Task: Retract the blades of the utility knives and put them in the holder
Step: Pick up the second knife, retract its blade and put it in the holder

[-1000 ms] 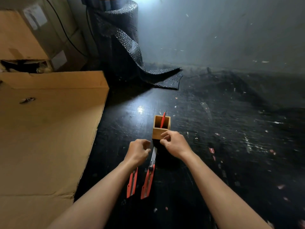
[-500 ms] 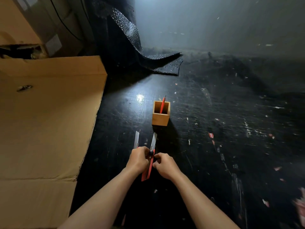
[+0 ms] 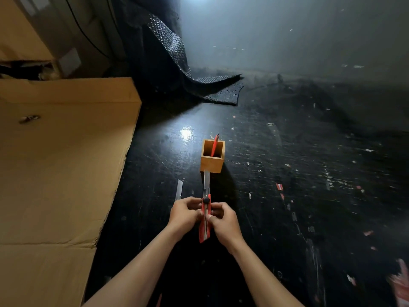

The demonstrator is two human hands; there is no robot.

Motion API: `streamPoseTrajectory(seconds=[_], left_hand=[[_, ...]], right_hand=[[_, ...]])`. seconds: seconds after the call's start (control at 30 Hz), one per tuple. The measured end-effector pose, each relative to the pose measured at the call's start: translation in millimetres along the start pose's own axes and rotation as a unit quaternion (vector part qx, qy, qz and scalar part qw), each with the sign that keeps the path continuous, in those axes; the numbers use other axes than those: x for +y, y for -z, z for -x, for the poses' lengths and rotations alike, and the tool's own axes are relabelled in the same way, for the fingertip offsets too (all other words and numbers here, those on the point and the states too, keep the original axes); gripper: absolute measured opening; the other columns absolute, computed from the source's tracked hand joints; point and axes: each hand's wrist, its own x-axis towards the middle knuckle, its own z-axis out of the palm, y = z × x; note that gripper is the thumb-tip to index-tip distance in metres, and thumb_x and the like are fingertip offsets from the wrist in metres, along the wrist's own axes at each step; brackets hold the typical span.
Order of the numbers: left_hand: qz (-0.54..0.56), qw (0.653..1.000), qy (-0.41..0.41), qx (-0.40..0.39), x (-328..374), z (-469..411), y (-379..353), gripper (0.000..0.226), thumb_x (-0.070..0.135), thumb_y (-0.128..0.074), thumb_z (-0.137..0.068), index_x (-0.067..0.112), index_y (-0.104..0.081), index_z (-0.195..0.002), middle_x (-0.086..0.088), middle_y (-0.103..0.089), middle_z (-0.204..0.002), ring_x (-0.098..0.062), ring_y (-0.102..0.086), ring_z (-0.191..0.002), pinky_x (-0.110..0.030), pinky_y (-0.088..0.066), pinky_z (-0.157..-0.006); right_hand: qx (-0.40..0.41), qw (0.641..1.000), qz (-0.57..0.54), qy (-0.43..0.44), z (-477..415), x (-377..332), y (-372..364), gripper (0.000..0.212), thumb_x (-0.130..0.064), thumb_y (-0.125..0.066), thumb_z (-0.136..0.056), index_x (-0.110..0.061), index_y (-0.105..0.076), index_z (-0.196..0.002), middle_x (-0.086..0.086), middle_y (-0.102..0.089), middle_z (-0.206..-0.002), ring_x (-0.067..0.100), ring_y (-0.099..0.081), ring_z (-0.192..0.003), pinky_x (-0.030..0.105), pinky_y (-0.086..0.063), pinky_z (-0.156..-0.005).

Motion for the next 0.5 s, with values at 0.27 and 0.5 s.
streamPoseTrajectory(seconds=[0.27, 0.5], left_hand=[[0.089, 0.989, -0.095, -0.075, 73.7, 19.7, 17.9, 0.038, -0.005, -0.065, -0.094, 0.015, -0.073, -0.124, -0.011, -0.08, -0.111, -0.029, -0.079, -0.099, -0.045, -0.065, -0.083], [0.124, 0.975, -0.174, -0.065, 162.8, 36.7, 29.4, 0.041, -0.014, -0.066, -0.089, 0.003, -0.07, -0.126, -0.018, -0.079, -0.11, -0.026, -0.08, -0.086, -0.038, -0.066, -0.067]], right_hand=[[0.009, 0.99, -0.043, 0.131, 3.4, -67.0, 22.2, 0.027, -0.005, -0.07, -0.091, -0.015, -0.064, -0.115, 0.006, -0.075, -0.105, 0.019, -0.075, -0.096, 0.041, -0.064, -0.079], [-0.006, 0.975, -0.057, 0.214, 4.0, -159.7, 48.8, 0.018, -0.003, -0.065, -0.094, -0.007, -0.062, -0.111, 0.016, -0.074, -0.103, 0.027, -0.077, -0.088, 0.045, -0.064, -0.076]])
